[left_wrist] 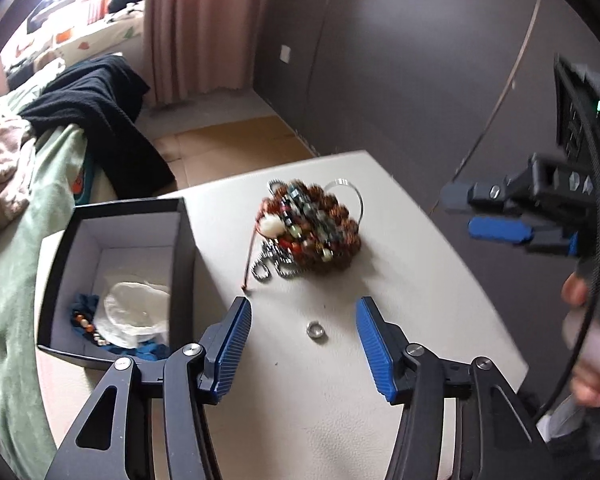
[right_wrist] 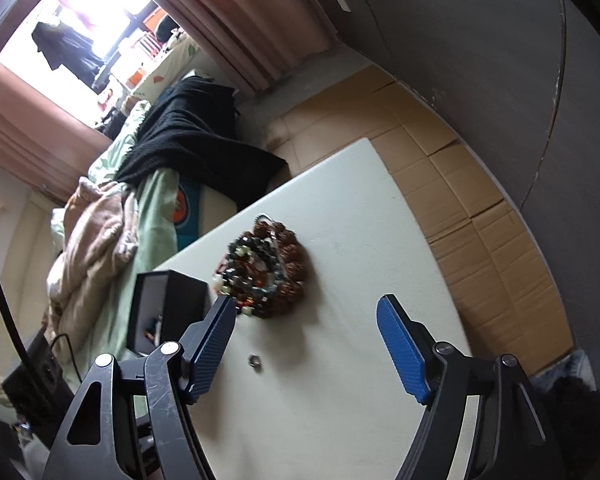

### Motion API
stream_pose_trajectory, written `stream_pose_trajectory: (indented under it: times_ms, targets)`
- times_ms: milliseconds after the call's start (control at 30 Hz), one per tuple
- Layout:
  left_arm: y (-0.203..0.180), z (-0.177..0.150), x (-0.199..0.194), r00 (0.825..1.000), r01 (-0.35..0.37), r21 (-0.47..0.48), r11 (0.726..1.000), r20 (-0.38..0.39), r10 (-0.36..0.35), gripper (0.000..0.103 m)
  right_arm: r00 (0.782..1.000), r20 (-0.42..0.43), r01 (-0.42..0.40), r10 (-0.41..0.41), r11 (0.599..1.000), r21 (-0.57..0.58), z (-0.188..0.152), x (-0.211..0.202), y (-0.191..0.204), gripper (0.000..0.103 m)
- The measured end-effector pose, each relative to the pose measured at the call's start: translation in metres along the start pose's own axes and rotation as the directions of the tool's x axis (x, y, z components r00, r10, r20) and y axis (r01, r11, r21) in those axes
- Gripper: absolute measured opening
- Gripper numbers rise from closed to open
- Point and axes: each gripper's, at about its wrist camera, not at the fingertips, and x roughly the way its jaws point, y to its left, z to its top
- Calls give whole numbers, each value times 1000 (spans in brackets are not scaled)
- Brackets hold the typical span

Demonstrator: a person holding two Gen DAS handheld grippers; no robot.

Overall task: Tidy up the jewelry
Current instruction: 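Move the left gripper to the silver ring and close on it, then carry the silver ring into the black box and open the left gripper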

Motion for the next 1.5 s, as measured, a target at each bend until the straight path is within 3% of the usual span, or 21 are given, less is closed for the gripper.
stream_pose_trajectory:
  times_ms: [333,533,700,833,967,1100,1267,1333,1500]
  targets:
    - [-8,-10,32,996,-30,46,998,-77,34,50,1000,2,3,-3,1000,23,3,-10,-18,75]
    - [-14,-14,53,991,-27,68,997,-127,35,37,1000,5,5,-5,999,42,5,-13,-26,75]
    - [-16,-16,54,993,-38,84,996,-110,48,29,1000,7,10,-10,998,60,8,-15,-32,75]
    - [-18,-17,55,993,-51,99,994,-105,61,13,1000,4,9,-9,998,56,8,-14,-32,75]
    - [-15,-16,52,993,-17,72,997,-112,25,13,1000,-2,9,-9,999,44,6,-12,-27,75]
    - [-7,-7,33,998,-2,38,999,-63,5,13,1000,1,0,0,999,38,5,-7,-20,74]
    - [11,5,5,1000,12,-33,999,17,-12,13,1000,-2,-21,21,1000,24,7,6,-8,57]
    - [19,9,-5,999,23,-57,998,45,-20,13,1000,-1,-25,25,1000,17,9,12,-3,44]
    - [48,17,-27,994,27,-131,991,105,-13,13,999,6,-31,31,999,8,14,30,10,38]
